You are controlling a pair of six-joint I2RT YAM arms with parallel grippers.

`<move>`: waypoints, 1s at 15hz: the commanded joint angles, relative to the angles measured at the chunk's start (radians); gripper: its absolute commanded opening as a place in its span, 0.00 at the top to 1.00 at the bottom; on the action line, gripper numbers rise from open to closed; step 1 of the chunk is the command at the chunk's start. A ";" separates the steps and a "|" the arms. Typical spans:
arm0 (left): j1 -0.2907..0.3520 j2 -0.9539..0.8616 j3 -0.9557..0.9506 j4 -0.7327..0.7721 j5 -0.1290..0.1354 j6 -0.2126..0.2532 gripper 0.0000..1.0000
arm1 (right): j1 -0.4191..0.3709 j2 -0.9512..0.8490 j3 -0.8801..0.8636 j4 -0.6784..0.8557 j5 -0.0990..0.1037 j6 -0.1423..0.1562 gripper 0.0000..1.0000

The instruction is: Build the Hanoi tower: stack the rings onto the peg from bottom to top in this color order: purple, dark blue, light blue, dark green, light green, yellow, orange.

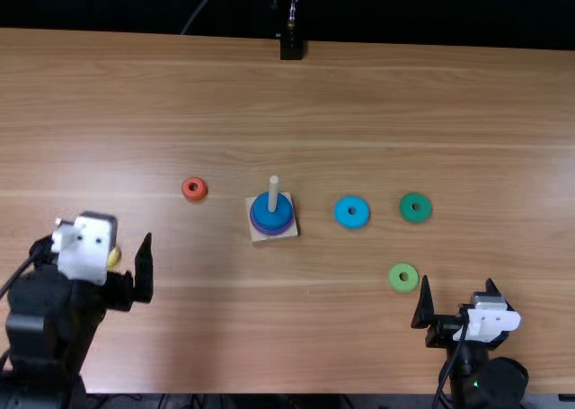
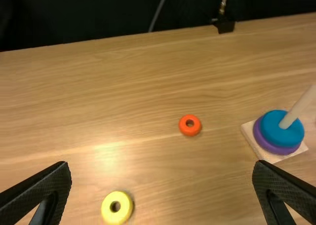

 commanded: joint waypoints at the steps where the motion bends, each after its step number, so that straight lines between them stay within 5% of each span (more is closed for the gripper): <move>1: 0.027 -0.070 -0.080 0.006 -0.003 0.009 0.00 | -0.012 -0.013 -0.064 -0.070 0.021 0.001 0.00; 7: 0.056 -0.382 -0.446 0.162 -0.003 0.001 0.00 | -0.012 -0.013 -0.064 -0.070 0.021 0.001 0.00; 15: 0.064 -0.601 -0.735 0.160 -0.001 0.011 0.00 | -0.012 -0.013 -0.064 -0.070 0.021 0.001 0.00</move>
